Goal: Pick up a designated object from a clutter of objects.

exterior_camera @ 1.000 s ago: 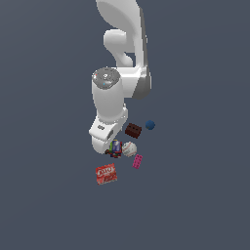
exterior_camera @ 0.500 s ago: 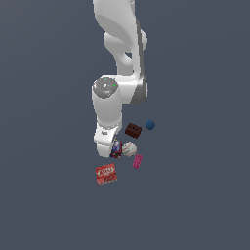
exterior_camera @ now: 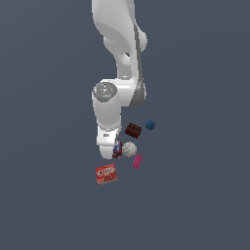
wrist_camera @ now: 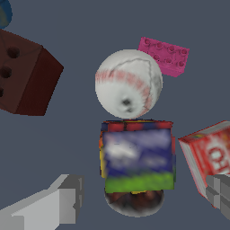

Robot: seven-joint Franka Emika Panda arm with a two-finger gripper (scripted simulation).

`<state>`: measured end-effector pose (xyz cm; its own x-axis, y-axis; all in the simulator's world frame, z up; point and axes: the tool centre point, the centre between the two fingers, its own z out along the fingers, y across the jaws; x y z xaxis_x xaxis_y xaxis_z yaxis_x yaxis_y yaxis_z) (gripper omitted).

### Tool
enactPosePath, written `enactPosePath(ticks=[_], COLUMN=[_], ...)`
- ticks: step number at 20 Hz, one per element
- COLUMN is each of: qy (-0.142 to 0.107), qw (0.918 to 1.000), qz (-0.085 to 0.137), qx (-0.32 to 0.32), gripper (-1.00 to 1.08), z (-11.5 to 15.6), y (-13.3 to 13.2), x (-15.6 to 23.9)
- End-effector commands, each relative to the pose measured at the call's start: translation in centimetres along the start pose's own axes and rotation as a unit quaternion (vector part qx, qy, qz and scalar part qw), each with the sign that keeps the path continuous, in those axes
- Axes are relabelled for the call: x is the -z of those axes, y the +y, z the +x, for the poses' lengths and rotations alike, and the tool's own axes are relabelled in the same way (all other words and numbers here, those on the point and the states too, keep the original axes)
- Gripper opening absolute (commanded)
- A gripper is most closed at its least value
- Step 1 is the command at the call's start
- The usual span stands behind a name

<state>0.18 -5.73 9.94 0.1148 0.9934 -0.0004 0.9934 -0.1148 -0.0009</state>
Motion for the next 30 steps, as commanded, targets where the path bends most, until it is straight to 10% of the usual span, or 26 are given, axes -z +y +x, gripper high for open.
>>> enactPosePath(ticks=[1, 23, 24, 30], qy=[0.000, 0.000, 0.000, 0.000], qw=[1.0000, 0.9999, 0.9999, 0.9999], qz=[0.000, 0.000, 0.000, 0.000], qx=[0.008, 0.011, 0.011, 0.011], gripper=[1.00, 1.00, -1.00, -1.00], z=[0.0, 0.0, 0.0, 0.0], y=[0.0, -0.1, -0.1, -0.1], x=[-0.2, -5.3, -5.3, -5.3])
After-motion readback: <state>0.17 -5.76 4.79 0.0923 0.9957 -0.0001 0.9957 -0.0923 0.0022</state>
